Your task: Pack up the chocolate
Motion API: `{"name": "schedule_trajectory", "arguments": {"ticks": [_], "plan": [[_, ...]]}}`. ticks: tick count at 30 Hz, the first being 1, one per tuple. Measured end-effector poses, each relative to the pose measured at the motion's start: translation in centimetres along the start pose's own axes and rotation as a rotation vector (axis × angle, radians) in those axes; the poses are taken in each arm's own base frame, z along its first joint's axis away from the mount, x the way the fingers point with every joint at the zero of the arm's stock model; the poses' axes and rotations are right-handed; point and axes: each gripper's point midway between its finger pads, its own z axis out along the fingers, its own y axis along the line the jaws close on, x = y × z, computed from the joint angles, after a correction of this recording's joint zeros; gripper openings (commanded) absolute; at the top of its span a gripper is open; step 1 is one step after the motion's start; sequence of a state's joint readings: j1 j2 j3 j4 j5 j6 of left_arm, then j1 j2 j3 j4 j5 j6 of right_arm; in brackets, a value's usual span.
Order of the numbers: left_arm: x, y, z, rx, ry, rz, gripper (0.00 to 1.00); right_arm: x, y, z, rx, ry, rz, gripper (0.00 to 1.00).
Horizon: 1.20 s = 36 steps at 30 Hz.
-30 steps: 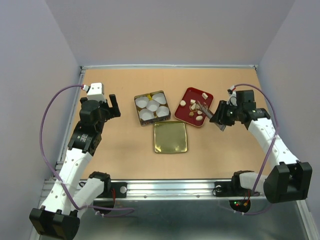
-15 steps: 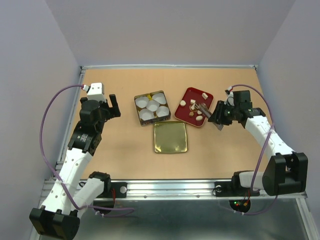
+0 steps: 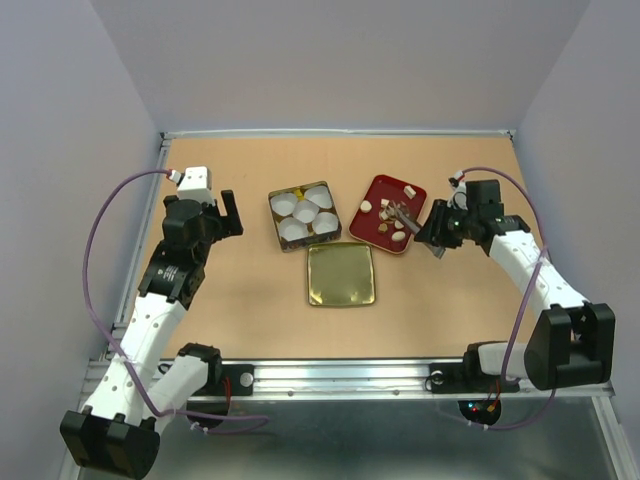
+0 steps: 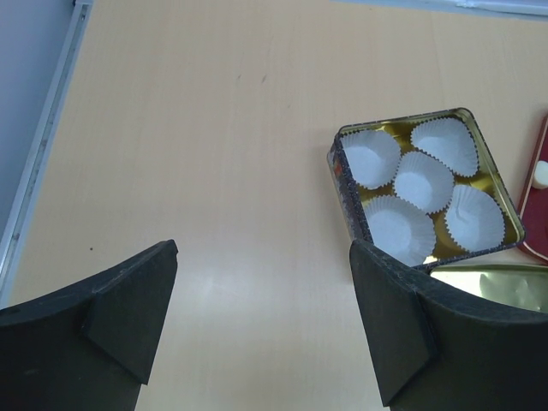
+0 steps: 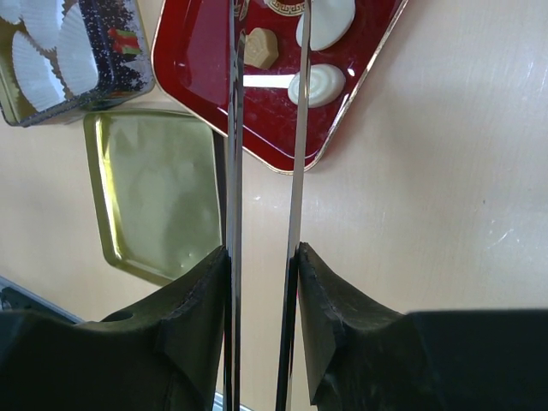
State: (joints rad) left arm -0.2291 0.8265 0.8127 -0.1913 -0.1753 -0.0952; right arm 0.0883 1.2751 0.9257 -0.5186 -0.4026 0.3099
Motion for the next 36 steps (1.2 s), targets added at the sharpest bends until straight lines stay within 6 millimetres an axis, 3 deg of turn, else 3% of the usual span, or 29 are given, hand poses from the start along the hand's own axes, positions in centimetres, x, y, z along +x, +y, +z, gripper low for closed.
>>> {"name": "schedule_trajectory", "arguments": {"ticks": [8,18,26,36], "plan": [[0.1,-0.1,0.1,0.004,0.004,0.001,0.93,0.5,-0.1,1.0,-0.007,0.035,0.005,0.41],[0.2,-0.1,0.2,0.006,0.008,0.002,0.93,0.8,0.2,1.5,-0.016,0.050,0.001,0.32],[0.4,-0.1,0.2,0.005,0.011,0.003,0.93,0.2,1.0,0.5,-0.029,0.011,0.010,0.24],[0.9,0.0,0.2,0.004,0.021,0.004,0.93,-0.9,1.9,-0.4,-0.038,-0.013,0.013,0.22]]}}
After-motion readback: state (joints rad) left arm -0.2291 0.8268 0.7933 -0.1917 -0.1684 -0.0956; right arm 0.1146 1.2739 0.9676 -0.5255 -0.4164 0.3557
